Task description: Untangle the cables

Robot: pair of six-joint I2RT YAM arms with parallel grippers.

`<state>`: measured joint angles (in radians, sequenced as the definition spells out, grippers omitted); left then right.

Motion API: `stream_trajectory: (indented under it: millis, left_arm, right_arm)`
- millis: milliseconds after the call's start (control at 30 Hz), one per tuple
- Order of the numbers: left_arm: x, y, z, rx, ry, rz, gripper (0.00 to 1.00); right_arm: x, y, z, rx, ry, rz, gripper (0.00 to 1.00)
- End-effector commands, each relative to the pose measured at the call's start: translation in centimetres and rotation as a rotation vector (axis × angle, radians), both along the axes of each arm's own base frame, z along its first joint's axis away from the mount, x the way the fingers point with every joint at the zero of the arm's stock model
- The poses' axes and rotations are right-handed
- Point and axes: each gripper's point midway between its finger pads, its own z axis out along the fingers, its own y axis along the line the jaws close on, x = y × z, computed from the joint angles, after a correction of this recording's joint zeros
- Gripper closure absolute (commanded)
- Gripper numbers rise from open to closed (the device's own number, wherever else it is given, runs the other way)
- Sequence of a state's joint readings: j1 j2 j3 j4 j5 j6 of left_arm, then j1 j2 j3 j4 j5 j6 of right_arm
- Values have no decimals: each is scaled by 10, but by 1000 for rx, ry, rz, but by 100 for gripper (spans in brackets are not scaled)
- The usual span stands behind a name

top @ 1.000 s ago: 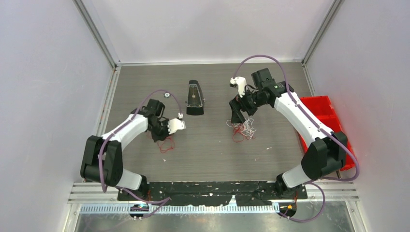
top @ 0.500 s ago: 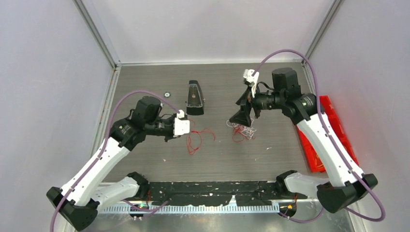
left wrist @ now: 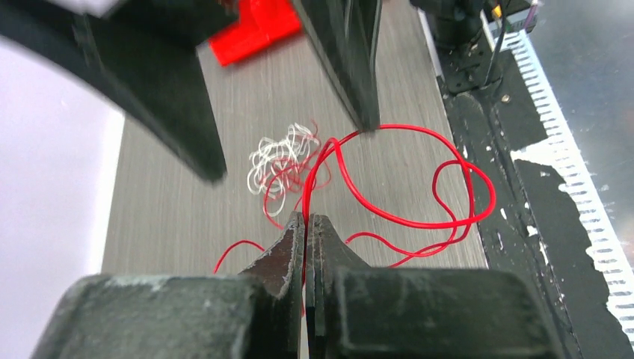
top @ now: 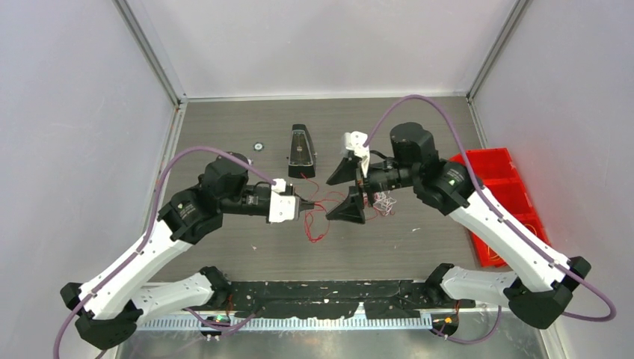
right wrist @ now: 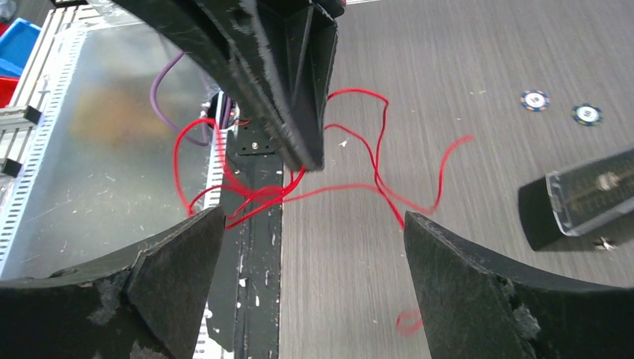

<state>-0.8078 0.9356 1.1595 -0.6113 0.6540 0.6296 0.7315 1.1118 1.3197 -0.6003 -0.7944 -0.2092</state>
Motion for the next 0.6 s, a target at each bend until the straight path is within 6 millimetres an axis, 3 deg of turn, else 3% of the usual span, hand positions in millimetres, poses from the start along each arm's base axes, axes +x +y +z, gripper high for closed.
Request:
stream_trajectory:
  millis: [0, 233, 400, 467, 567]
  left_arm:
    - [-10, -12, 44, -110, -108, -43, 100]
    - [-38, -14, 77, -219, -136, -161, 100]
    - [-56, -14, 88, -256, -163, -223, 100]
    - [-58, -14, 90, -263, -170, -231, 100]
    - [-53, -12, 94, -276, -192, -197, 100]
  right_arm:
    - [-3, 25, 11, 66, -30, 47, 5]
    - [17, 38, -20, 25, -78, -3, 5]
    - [15, 43, -34, 24, -77, 32, 2]
    - [12, 45, -30, 45, -71, 48, 12]
    - [10, 47, -24, 62, -63, 61, 46]
